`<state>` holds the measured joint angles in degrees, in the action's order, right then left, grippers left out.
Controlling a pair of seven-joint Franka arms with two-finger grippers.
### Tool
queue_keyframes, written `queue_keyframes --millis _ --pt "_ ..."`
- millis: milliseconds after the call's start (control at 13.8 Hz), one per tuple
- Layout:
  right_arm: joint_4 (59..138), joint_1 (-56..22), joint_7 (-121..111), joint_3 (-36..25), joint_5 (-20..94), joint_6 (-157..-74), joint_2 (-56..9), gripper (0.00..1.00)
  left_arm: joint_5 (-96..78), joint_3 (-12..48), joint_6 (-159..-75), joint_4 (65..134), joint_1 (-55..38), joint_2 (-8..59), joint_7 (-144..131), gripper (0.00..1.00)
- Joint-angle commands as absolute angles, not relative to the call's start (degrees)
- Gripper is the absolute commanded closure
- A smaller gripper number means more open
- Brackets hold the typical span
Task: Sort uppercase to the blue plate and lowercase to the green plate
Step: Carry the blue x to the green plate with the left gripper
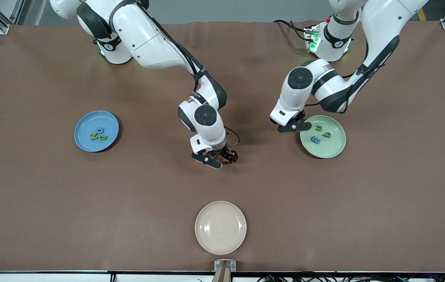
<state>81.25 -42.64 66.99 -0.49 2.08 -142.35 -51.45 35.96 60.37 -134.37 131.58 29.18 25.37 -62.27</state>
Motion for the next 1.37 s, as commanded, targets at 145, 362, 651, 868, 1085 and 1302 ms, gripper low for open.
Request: queue_keyframes --millis 145,362,651,868,1085,1302 --pt "79.2 -43.5 68.3 -1.0 2.2 -142.2 -53.1 0.12 41.4 68.8 -134.6 138.8 46.3 22.1 -58.2 0.90" --pt "79.2 -43.9 68.3 -1.1 2.0 -142.2 -53.5 0.15 43.5 69.8 -135.2 141.1 52.0 22.2 -54.9 0.90" --pt "79.2 -44.3 68.3 -1.1 1.7 -142.2 -54.2 0.21 45.4 69.7 -136.5 141.6 52.7 23.6 -54.7 0.89" --pt "79.2 -44.3 68.1 -1.2 1.6 -142.2 -54.3 0.29 45.8 69.5 -138.5 141.6 52.7 24.3 -54.8 0.87" --pt "79.3 -44.3 67.9 -1.2 1.4 -142.2 -54.4 0.42 46.2 69.1 -139.6 141.0 52.6 26.0 -54.8 0.87" --pt "79.3 -44.3 67.9 -1.2 1.4 -142.2 -54.7 0.63 48.2 67.9 -140.4 140.5 52.6 27.9 -54.9 0.87"
